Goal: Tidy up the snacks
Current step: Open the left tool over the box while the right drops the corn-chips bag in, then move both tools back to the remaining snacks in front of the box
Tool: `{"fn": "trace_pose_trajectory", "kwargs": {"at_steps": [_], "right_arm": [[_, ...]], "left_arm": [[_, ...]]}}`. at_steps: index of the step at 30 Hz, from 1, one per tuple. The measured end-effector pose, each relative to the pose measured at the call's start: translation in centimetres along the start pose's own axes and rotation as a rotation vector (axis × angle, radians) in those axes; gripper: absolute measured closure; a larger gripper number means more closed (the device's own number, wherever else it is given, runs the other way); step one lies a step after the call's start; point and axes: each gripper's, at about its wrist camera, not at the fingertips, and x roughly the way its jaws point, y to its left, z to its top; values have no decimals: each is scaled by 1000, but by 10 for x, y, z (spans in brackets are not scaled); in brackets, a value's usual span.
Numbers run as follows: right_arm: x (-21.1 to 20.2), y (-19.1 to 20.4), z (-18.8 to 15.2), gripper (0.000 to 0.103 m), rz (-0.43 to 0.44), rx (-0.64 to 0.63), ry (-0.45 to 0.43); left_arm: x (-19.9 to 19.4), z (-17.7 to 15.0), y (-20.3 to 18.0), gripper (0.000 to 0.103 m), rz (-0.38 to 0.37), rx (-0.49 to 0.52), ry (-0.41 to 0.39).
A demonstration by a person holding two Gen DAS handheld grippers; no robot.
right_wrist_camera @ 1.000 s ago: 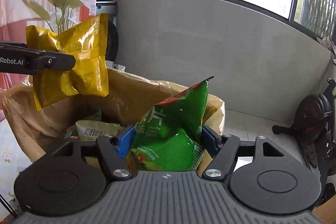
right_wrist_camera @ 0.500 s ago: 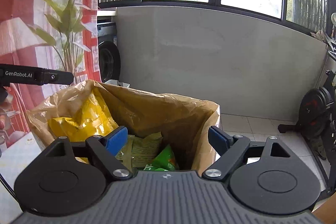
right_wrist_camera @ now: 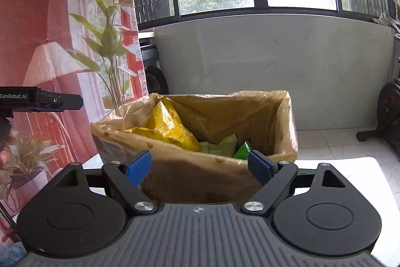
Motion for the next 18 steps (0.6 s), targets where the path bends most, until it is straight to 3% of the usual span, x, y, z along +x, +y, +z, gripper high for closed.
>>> {"fn": "trace_pose_trajectory", "kwargs": {"at_steps": [7, 14, 18], "right_arm": [[17, 30, -52, 14, 35, -49, 78], [38, 63, -91, 12, 60, -222, 128], [51, 73, -105, 3, 60, -320, 160]], "left_arm": [[-11, -43, 26, 15, 56, -74, 55], [-15, -79, 31, 15, 89, -107, 93], [-11, -99, 27, 15, 88, -91, 130]]}}
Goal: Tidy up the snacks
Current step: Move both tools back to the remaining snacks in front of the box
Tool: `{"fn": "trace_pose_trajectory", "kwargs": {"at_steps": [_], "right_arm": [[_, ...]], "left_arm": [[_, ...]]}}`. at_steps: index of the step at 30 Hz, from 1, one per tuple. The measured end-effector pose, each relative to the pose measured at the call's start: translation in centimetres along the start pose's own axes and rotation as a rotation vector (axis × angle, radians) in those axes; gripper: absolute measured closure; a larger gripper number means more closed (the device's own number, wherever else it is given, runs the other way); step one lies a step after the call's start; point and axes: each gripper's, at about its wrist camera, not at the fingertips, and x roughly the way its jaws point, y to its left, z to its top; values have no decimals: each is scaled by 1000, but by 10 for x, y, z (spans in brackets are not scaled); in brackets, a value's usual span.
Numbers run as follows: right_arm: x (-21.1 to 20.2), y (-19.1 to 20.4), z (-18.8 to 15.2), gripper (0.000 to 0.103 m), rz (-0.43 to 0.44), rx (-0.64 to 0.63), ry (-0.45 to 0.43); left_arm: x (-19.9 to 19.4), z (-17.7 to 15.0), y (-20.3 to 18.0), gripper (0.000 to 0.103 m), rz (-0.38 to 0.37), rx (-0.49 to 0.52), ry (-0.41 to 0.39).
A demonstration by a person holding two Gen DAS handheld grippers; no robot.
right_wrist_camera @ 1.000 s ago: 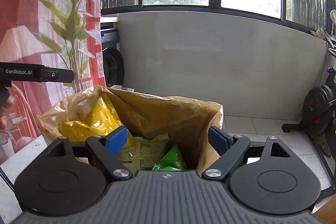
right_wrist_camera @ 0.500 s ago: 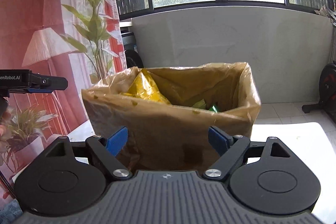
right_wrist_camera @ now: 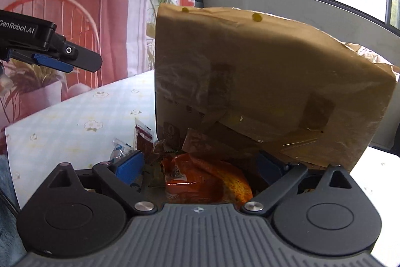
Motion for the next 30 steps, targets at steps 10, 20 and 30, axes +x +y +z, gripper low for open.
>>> {"fn": "trace_pose_trajectory", "kwargs": {"at_steps": [10, 20, 30], "right_arm": [[17, -5, -21, 19, -30, 28, 52], [-36, -22, -51, 28, 0, 234, -29], [-60, -35, -57, 29, -61, 311, -83]], "left_arm": [[10, -28, 0, 16, 4, -27, 69], [14, -61, -13, 17, -38, 21, 135], [15, -65, -14, 26, -59, -13, 119]]}}
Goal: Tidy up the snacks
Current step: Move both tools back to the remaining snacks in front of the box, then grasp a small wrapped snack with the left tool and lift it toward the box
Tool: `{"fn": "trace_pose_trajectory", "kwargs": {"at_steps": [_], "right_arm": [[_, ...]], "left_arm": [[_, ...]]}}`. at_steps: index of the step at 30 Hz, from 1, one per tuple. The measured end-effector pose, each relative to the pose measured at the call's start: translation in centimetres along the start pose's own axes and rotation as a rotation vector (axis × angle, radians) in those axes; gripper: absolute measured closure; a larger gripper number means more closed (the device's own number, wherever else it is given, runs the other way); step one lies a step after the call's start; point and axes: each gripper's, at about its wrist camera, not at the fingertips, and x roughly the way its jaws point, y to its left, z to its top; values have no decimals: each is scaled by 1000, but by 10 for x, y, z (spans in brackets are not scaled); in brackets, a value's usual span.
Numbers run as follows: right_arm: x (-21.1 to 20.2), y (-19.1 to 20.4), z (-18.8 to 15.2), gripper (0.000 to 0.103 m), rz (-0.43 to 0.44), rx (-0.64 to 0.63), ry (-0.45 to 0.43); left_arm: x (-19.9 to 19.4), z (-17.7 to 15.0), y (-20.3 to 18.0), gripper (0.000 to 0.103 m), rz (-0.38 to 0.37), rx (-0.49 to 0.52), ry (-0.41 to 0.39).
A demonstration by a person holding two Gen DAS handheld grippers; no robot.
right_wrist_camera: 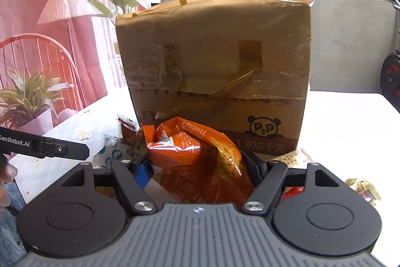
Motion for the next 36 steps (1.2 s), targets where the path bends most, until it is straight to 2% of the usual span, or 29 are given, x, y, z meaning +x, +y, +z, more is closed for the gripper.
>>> {"fn": "trace_pose_trajectory", "kwargs": {"at_steps": [2, 4, 7, 15, 17, 19, 20, 25, 31, 36], "right_arm": [[1, 0, -1, 29, -8, -5, -5], [2, -2, -2, 29, -1, -1, -3], [3, -3, -4, 29, 3, 3, -3], [4, -12, -7, 29, 30, 37, -9], [6, -13, -8, 29, 33, 44, -1], [7, -15, -9, 29, 36, 59, 6], [7, -16, -9, 29, 37, 64, 6], [5, -18, -9, 29, 36, 77, 0], [-1, -17, -6, 29, 41, 88, -22], [-14, -17, 5, 29, 46, 96, -62]], "left_arm": [[1, 2, 1, 37, -1, -10, -14], [7, 10, 5, 53, 5, -25, -21], [20, 24, 12, 55, 8, -66, -34], [75, 54, 17, 58, 55, -96, 9], [88, 57, 18, 65, 83, -104, 29], [96, 57, 21, 86, 88, -118, 47], [98, 57, 22, 91, 87, -116, 49], [84, 53, 16, 95, 82, -48, 9], [42, 57, 7, 98, 39, 29, -83], [8, 68, 9, 98, -8, 35, -153]]}}
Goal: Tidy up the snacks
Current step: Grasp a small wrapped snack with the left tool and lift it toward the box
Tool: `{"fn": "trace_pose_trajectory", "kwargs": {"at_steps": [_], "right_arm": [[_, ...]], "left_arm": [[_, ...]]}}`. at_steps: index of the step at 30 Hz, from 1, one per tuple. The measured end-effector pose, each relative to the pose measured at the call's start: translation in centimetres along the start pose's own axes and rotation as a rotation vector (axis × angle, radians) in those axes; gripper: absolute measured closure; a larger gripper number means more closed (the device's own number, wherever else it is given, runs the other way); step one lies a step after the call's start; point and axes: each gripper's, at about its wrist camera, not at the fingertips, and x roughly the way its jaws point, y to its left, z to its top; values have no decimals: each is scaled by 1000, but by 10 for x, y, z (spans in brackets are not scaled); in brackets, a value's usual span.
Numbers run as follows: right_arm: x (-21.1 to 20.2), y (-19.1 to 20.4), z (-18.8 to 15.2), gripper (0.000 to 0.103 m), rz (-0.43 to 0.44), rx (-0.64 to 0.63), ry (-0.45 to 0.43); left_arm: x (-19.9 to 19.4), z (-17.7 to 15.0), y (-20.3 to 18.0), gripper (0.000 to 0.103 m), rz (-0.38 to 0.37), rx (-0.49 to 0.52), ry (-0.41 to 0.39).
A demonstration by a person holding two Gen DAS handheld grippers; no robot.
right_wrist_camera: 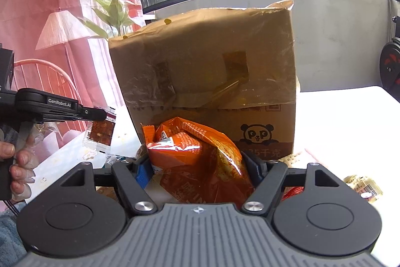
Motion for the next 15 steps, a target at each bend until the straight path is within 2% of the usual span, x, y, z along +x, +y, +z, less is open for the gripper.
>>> {"fn": "trace_pose_trajectory", "kwargs": {"at_steps": [10, 15], "right_arm": [[-39, 1, 28, 29, 31, 48, -89], [-60, -3, 58, 29, 38, 66, -166]], "left_arm": [[-42, 26, -12, 98, -89, 10, -118], [-56, 40, -24, 98, -121, 41, -161]]}}
